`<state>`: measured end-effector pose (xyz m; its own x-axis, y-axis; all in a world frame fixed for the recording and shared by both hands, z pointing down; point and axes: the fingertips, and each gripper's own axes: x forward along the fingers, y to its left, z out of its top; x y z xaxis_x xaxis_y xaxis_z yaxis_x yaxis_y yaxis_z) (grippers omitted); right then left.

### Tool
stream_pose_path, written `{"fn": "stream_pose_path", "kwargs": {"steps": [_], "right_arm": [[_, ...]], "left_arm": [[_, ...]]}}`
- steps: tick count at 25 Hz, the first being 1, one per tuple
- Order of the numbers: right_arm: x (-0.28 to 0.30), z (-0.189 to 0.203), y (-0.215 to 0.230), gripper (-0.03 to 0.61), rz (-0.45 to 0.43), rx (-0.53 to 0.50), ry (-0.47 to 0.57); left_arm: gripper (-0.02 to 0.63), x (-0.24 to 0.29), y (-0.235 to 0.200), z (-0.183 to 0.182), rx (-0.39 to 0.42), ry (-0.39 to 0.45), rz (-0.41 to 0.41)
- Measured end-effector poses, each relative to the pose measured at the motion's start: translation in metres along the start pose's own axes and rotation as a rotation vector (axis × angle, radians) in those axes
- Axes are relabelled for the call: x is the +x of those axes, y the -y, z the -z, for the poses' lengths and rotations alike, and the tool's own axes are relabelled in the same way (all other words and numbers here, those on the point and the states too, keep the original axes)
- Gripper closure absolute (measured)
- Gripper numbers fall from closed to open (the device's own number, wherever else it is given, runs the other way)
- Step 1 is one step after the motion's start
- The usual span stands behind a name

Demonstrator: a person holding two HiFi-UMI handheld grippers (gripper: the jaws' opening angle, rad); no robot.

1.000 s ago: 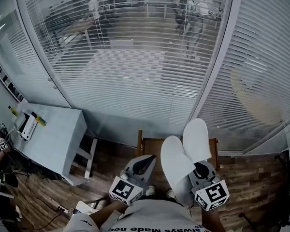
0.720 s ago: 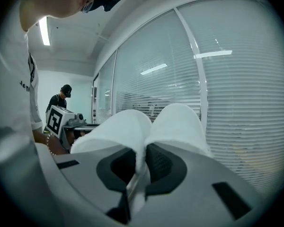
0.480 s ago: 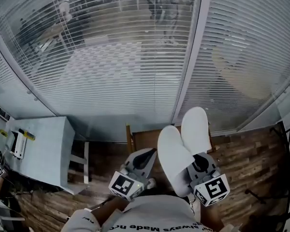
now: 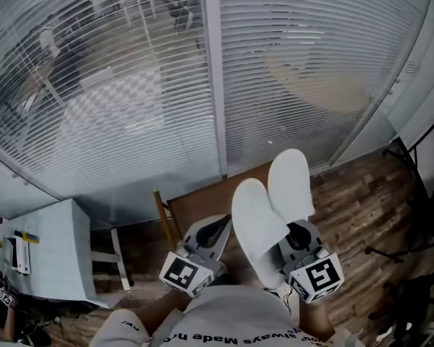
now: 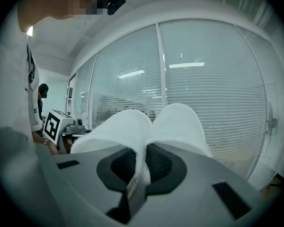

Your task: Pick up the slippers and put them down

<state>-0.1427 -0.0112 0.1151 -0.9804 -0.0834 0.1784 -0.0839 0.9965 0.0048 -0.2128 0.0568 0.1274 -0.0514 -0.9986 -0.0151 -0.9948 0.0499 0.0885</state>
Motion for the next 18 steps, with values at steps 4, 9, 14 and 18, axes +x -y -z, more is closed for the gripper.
{"fn": "stream_pose_path", "kwargs": {"steps": [4,9,14,18], "right_arm": [[-0.056,0.014,0.033,0.546,0.105,0.014,0.001],[-0.126,0.023,0.076,0.548,0.209,0.019,-0.009],[-0.209,0.033,0.113,0.548,0.318,0.027,-0.009],[-0.270,0.045,0.138,0.548,0.393,0.031,-0.013]], "left_arm": [[0.601,0.033,0.058,0.008,0.002,-0.001,0.109],[0.601,0.072,0.126,0.012,-0.010,-0.001,0.211],[0.601,0.108,0.210,0.014,-0.009,-0.005,0.327],[0.601,0.131,0.274,0.021,-0.011,-0.019,0.414]]}}
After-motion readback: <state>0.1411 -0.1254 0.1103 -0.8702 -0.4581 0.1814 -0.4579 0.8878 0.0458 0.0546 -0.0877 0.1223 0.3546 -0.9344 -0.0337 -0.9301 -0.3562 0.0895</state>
